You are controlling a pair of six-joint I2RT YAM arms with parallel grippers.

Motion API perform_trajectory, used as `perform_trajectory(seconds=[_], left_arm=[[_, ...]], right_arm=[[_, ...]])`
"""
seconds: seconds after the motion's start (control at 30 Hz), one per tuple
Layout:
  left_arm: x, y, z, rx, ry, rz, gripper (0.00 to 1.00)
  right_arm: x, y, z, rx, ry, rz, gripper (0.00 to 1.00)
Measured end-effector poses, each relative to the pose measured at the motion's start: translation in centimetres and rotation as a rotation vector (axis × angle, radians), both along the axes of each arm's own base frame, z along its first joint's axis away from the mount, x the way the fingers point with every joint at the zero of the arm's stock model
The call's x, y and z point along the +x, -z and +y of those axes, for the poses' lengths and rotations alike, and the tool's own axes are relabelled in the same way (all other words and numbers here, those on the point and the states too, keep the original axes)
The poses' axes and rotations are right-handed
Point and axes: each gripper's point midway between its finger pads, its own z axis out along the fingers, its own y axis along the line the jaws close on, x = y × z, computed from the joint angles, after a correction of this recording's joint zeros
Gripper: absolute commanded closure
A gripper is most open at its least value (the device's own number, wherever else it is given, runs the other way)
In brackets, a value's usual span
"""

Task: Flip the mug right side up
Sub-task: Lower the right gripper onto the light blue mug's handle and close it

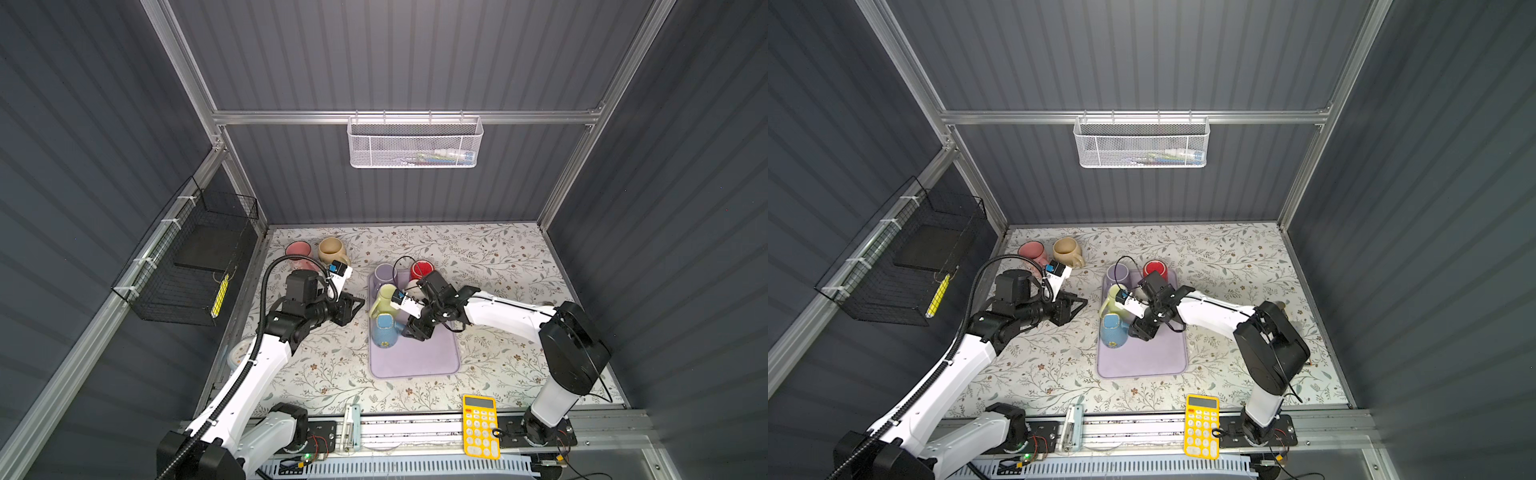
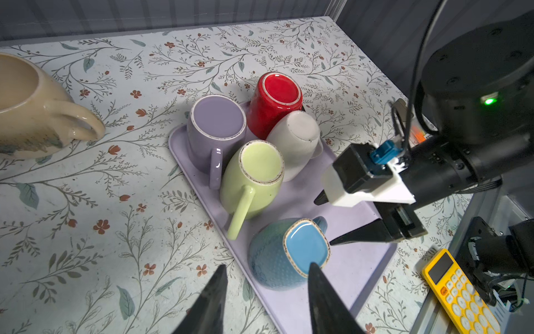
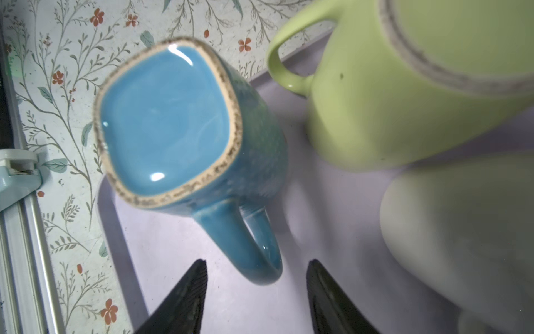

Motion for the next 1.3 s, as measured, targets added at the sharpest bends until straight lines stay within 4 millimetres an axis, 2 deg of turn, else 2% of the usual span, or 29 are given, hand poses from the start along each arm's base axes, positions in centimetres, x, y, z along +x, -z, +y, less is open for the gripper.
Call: perform_trajectory(seconds=[0.3,0.6,0.83,1.0,1.3], left_arm=[[0.1,0.1,0.1,0.004,-0.006,-0.004,0.55],[0.2,0.1,0.2,0.009,-0.008,-0.007,0.56],[0.3,0.2,0.3,0.016,-0.016,-0.009,0.56],[0.3,0.2,0.4,0.02,-0.017,-0.012,0.56],[0.4,0.3,0.4,0.026,-0.02,-0.015,0.57]], right_arm=[[0.7,0.9,0.5,-0.015,0.003,-0.049,0.45],[0.5,3.1,0.3,-0.047,0.01,-0.058,0.47],[0.8,3.1,0.6,-0.036,0.022,-0.077,0.57],[0.8,3.2,0.7,-0.039,0.022,-0.081,0.69],[0.6,3.4,0.6,-0.044,0.019,-0.078,0.81]])
